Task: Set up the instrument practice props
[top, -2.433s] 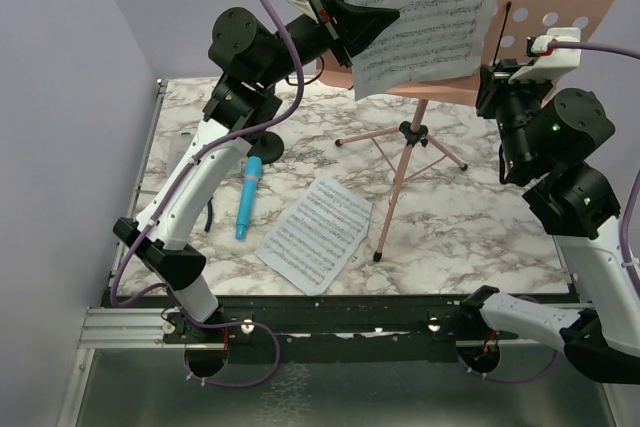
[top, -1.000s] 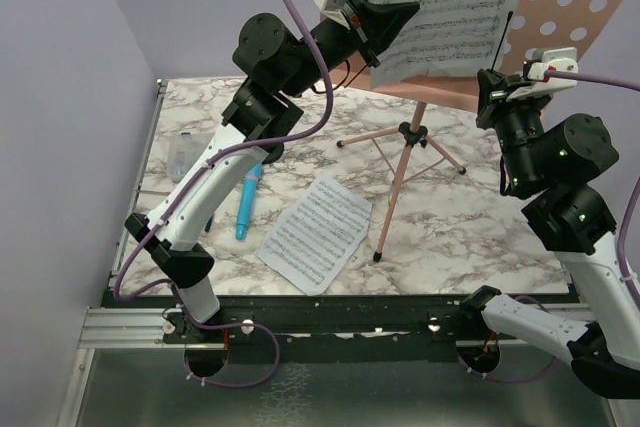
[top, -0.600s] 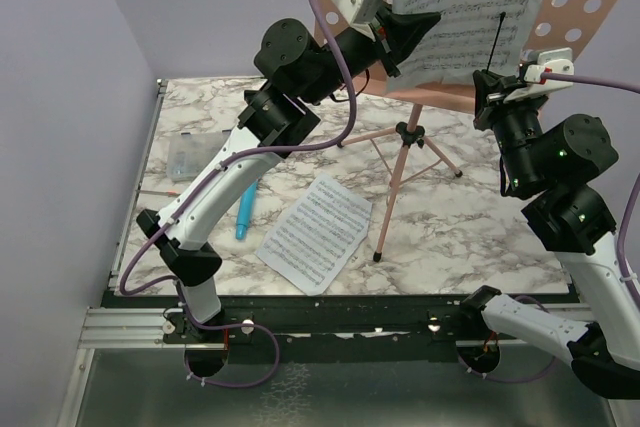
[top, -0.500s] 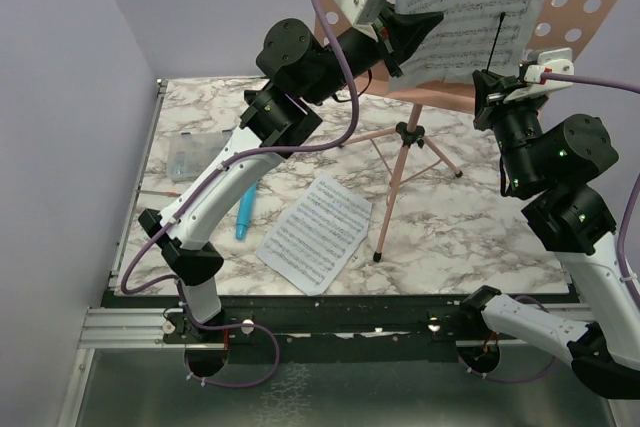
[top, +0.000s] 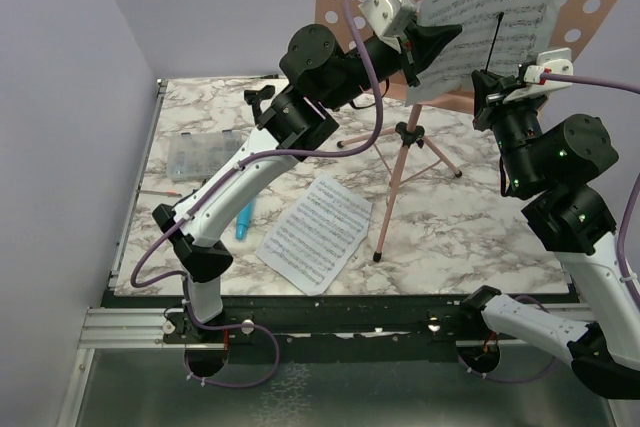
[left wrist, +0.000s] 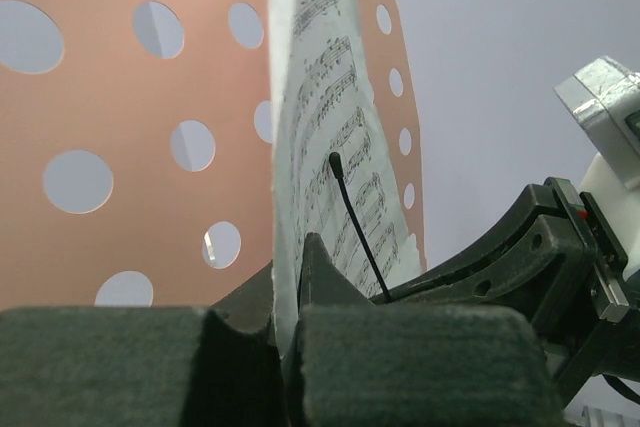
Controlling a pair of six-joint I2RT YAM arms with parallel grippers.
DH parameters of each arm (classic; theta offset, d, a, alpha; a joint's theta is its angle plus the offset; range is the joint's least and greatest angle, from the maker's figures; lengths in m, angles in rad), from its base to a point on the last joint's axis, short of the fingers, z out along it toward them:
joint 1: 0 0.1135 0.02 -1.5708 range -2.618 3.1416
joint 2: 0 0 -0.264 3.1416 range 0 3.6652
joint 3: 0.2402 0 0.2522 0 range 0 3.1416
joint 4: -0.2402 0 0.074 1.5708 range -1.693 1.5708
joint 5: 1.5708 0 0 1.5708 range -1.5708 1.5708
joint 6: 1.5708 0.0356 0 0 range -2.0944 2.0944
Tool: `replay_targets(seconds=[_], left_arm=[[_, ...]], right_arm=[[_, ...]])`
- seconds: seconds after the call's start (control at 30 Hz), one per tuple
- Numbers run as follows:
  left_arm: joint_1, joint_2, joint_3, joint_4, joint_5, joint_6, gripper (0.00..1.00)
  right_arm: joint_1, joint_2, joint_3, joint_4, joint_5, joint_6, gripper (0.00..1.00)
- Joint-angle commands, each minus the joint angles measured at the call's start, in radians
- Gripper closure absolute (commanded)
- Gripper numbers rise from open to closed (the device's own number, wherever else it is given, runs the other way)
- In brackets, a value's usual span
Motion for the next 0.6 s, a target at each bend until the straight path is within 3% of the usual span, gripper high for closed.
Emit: replay_targets(seconds=[0.0,0.1,0.33,0.57], left_arm=[[-0.015,0.017,0.037,-0.008,-0.014,0.015,1.0],[-0.019,0.021,0.038,-0.008,-0.018,0.039,1.0],[-0.021,0.022,0.033,-0.01,-0.025,0.049,0.8],[-0.021,-0.006,-0.001,-0.01,-0.07,0.069,0.75]], right_arm=[[0.006,-0.005,-0.001,-0.013,-0.04,0.008,0.99],[0.007,-0.005,-0.001,-0.013,-0.042,0.011,0.99],[0.006,-0.005,-0.003,-0.017,-0.046,0.014,0.99],[0.006,-0.007,-0.005,-0.016,-0.044,0.016,0.99]])
